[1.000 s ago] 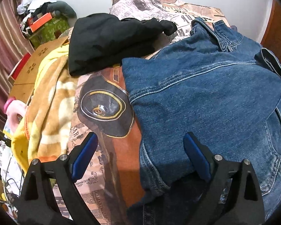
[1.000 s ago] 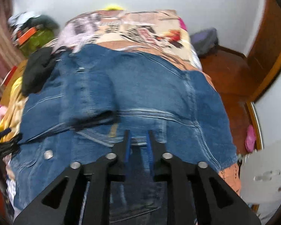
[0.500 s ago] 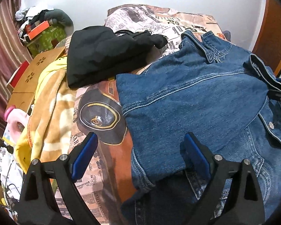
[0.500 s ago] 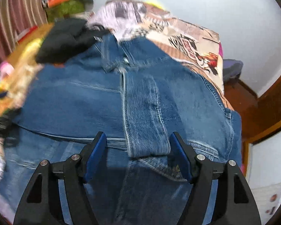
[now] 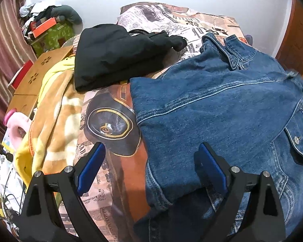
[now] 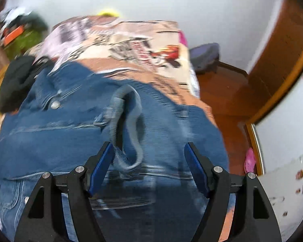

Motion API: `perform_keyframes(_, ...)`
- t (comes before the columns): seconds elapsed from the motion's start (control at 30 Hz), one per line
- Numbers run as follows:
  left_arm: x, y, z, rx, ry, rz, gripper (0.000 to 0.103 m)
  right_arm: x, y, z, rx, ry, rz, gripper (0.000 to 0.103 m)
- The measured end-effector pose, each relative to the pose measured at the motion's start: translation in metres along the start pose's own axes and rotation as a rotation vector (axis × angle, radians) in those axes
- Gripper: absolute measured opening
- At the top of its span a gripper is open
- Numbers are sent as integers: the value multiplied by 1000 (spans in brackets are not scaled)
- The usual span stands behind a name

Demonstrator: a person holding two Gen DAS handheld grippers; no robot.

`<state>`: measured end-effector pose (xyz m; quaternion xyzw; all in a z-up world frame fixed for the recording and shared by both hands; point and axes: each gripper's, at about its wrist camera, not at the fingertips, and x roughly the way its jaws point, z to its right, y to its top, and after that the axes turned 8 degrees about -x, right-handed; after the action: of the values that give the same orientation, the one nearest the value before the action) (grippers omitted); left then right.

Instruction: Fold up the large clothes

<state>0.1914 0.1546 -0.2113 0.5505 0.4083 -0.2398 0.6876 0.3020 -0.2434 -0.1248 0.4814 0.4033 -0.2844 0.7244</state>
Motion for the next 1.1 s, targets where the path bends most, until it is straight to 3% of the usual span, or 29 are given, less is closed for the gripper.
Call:
perform_keyframes(0.23,-2,3,11,7,-16,5,93,11,-13,9,93,164,-58,69)
perform_keyframes(0.4,-5,2,16,23,-19,9,94,37,-24,14,225,335,-127,71)
perform_keyframes(0.5,-6,2,17,23,-18,9,94,47,-26,19,308,395,-137,72)
perform_keyframes(0.53,-7,1,17,20,-17,10,93,48,-25,21,326,405,-130,69)
perform_keyframes(0.63,-9,1,15,9,-18,12,93,46,-22,25,356,430,-96,47)
perform_keyframes(0.73,-11,2,14,6,-15,14,94,39,-18,27,351,444,-58,36)
perform_keyframes(0.8,-13,2,15,10,-13,18,93,31,-16,25,341,453,-23,24)
perform_keyframes(0.87,-17,4,16,22,-11,26,93,19,-12,25,326,420,20,5)
perform_keyframes(1.0,-24,11,20,41,-8,51,94,-25,-3,29,293,383,174,5)
perform_keyframes(1.1,-31,16,24,43,-19,73,94,-38,1,25,251,346,186,5)
